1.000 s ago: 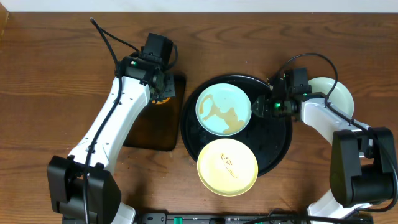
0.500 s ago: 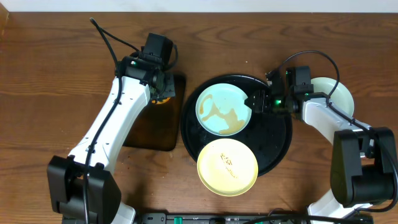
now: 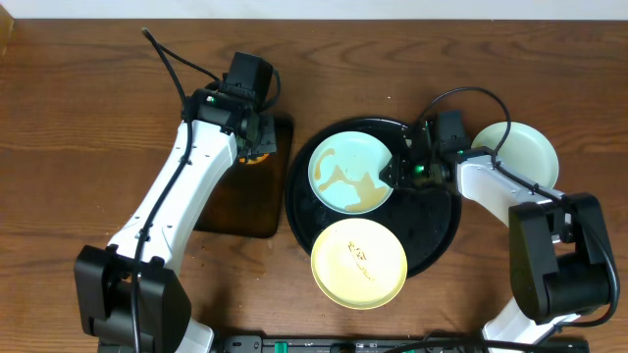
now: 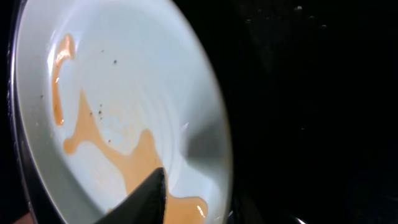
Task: Clean dirty plates on tray and stack at the side
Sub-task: 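Drag the left green plate rightward toward the stacked plate with right gripper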
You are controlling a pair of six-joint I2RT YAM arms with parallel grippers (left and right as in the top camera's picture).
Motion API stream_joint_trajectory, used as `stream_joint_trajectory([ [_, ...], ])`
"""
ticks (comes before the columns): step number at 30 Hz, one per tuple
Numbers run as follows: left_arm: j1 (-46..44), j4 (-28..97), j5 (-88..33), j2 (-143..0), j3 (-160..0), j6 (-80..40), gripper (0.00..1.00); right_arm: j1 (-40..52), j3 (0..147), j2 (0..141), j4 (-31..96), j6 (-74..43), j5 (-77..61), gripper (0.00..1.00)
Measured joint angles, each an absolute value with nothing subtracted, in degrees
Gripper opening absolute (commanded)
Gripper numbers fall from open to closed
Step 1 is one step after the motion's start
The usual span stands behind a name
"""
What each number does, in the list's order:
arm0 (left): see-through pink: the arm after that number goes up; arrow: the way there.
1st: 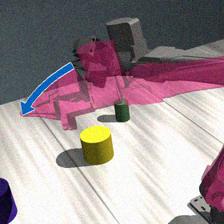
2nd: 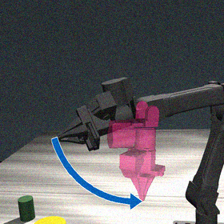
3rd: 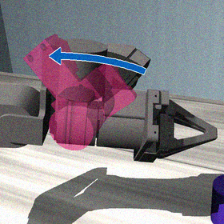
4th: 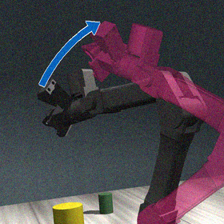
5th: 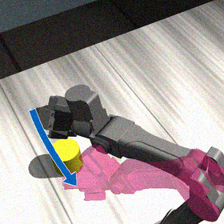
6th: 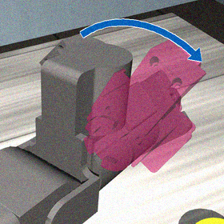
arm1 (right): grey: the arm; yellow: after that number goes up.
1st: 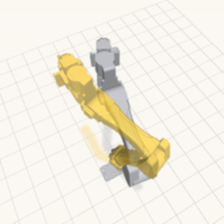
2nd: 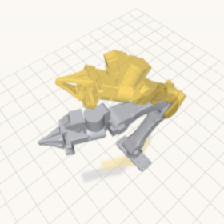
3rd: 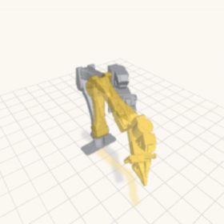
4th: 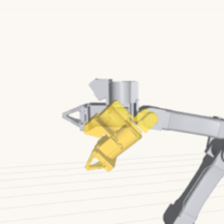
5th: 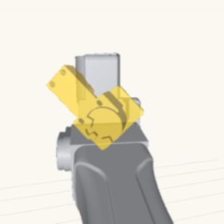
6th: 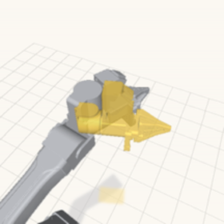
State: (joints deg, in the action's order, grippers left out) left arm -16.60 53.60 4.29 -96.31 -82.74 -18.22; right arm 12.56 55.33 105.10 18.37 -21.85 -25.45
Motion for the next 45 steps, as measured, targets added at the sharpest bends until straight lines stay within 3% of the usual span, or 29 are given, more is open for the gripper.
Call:
stream_joint_trajectory([
  [5, -16.6, 53.6, 4.3, -96.3, -82.7, -18.2, 0.07, 12.9, 55.3, 105.1, 18.7, -23.6, -22.3, 0.02],
  [6, -16.6, 53.6, 4.3, -96.3, -82.7, -18.2, 0.08, 12.9, 55.3, 105.1, 18.9, -23.7, -21.9, 0.01],
  [19, -16.6, 53.6, 4.3, -96.3, -82.7, -18.2, 0.07, 11.4, 55.3, 104.2, 18.6, -24.2, -18.1, 0.01],
  [27, -16.6, 53.6, 4.3, -96.3, -82.7, -18.2, 0.07, 7.9, 55.2, 93.4, 19.9, -18.8, -10.6, 0.01],
  [35, -16.6, 53.6, 4.3, -96.3, -82.7, -18.2, 0.07, 9.0, 55.2, 86.8, 22.1, -10.6, 2.0, 0.01],
  [45, -16.6, 53.6, 4.3, -96.3, -82.7, -18.2, 0.07, 18.8, 55.2, 84.5, 20.7, -1.9, 23.4, 0.01],
])
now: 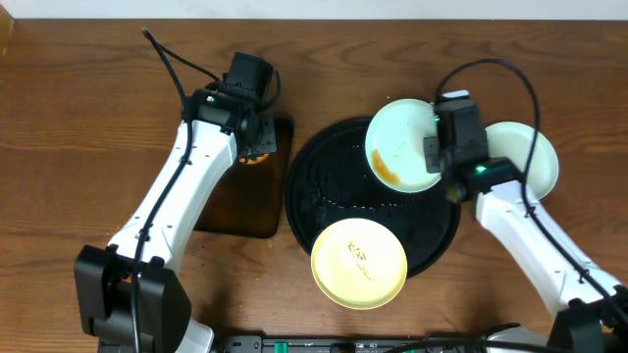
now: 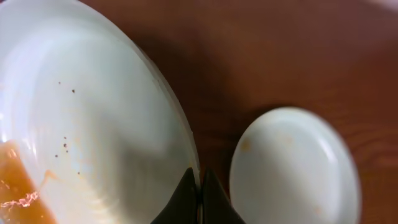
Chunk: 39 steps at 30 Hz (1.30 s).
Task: Clean dirty plates on tray and stack at the side
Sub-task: 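Drag the left green plate rightward toward the stacked plate with right gripper, then lift the green plate and stack it on the green plate at right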
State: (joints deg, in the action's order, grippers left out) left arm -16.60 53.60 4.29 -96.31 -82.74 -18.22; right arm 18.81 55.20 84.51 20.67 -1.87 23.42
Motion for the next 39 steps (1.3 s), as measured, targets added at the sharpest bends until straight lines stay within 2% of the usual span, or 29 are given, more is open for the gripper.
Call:
stream_joint_trajectory([
  [11, -16.6, 53.6, 4.3, -96.3, -82.7, -18.2, 0.07, 36.4, 55.2, 83.1, 11.6, 9.7, 47.5, 0.01],
  [15, -16.6, 53.6, 4.3, -96.3, -82.7, -18.2, 0.07, 38.3, 55.2, 83.1, 9.5, 12.7, 52.9, 0.01],
  [26, -16.6, 53.6, 4.3, -96.3, -82.7, -18.2, 0.08, 37.0, 55.2, 83.1, 9.5, 14.1, 57.5, 0.01],
  [31, -16.6, 53.6, 4.3, -96.3, -82.7, -18.2, 0.07, 35.2, 55.2, 83.1, 11.3, 9.4, 57.4, 0.01],
  [39, -16.6, 53.6, 4.3, -96.3, -82.7, -18.2, 0.07, 20.5, 55.1, 83.1, 17.3, -2.3, 48.3, 0.01],
])
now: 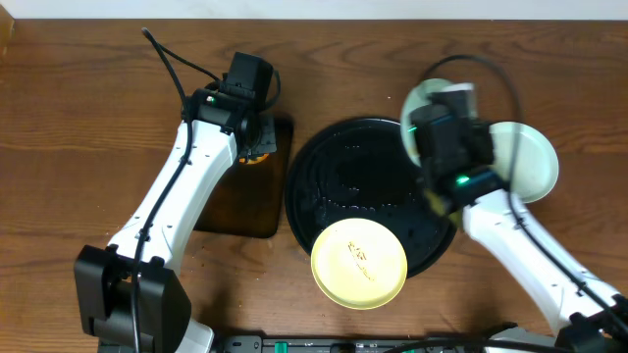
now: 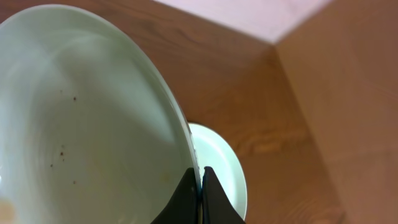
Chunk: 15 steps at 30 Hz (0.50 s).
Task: Clean dirty plates on tray and stack at the side
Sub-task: 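Lift the green plate and stack it on the green plate at right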
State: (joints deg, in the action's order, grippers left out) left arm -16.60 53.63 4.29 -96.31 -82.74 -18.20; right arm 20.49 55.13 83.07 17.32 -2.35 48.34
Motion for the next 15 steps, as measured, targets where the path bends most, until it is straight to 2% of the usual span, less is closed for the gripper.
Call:
stream_joint_trajectory([
  [10, -16.6, 53.6, 4.3, -96.3, -82.7, -18.2, 0.07, -3.3, 55.1, 83.1, 24.1, -15.5, 33.0, 0.01],
  [15, -16.6, 53.6, 4.3, -96.3, -82.7, -18.2, 0.07, -10.2, 55.1, 83.3, 24.7, -19.4, 29.3, 0.01],
])
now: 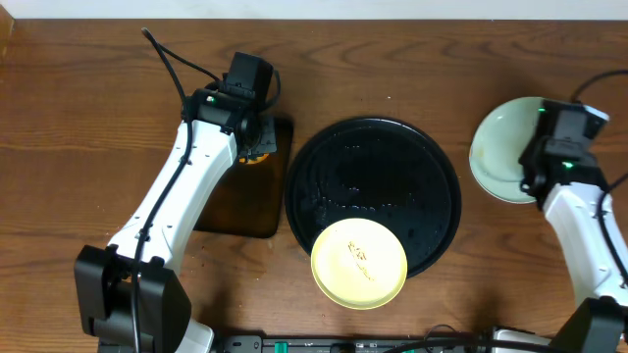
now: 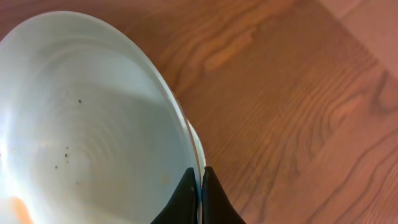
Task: Clean dirty plates on tray and stack at the side
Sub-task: 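Lift the green plate and stack it on the green plate at right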
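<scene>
A pale blue-green plate (image 2: 87,124) with dark specks and a trace of orange sauce at its lower left is pinched by its rim in my right gripper (image 2: 201,180), which is shut on it. In the overhead view this plate (image 1: 502,147) sits to the right of the black round tray (image 1: 392,167), with my right gripper (image 1: 533,162) at its right rim. A thin second rim (image 2: 198,144) shows just under it. A yellow plate (image 1: 358,263) lies at the tray's front edge. My left gripper (image 1: 257,145) rests over an orange object (image 1: 257,159); its fingers are hidden.
A dark brown board (image 1: 235,196) lies left of the tray, under the left gripper. Bare wooden table (image 1: 78,118) surrounds everything. A black cable (image 1: 172,64) runs from the left wrist toward the back.
My right gripper has carried the pale plate from above the tray's far right edge to the table right of the tray, where it now lies flatter over the side plate. The left arm is unmoved.
The pale plate lay on the tray covered in orange sauce, my right gripper at its rim. Then it was held tilted over the tray's far right, sauce pooled low. Then it stood steeper, nearly bare. Now it is over the plate at the right side.
</scene>
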You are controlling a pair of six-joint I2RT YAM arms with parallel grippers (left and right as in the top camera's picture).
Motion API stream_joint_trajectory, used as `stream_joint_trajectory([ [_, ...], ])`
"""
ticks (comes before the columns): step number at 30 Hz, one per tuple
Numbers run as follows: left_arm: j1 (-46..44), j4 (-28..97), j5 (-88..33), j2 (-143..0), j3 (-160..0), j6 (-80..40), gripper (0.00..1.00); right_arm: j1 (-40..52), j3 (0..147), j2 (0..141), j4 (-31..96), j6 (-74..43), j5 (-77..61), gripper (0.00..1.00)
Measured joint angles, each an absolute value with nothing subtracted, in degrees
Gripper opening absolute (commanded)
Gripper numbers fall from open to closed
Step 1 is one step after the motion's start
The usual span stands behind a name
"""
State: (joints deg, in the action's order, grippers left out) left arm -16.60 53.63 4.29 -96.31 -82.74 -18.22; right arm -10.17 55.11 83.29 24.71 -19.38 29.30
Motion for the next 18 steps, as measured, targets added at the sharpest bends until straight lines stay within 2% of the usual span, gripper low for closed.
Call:
stream_joint_trajectory([
  [3, -16.6, 53.6, 4.3, -96.3, -82.7, -18.2, 0.07, -12.6, 55.1, 84.2, 24.3, -20.5, 27.6, 0.01],
  [4, -16.6, 53.6, 4.3, -96.3, -82.7, -18.2, 0.07, -13.1, 55.1, 84.5, 24.2, -20.6, 27.3, 0.05],
  [6, -16.6, 53.6, 4.3, -96.3, -82.7, -18.2, 0.07, -14.0, 55.1, 85.0, 23.8, -21.2, 26.4, 0.19],
  [10, -16.6, 53.6, 4.3, -96.3, -82.7, -18.2, 0.07, -14.3, 55.1, 85.1, 23.3, -21.6, 24.3, 0.19],
  [14, -16.6, 53.6, 4.3, -96.3, -82.7, -18.2, 0.07, -14.3, 55.1, 85.1, 23.4, -20.4, 18.1, 0.33],
  [18, -16.6, 53.6, 4.3, -96.3, -82.7, -18.2, 0.07, -13.9, 55.1, 85.1, 27.3, -17.8, 6.9, 0.35],
])
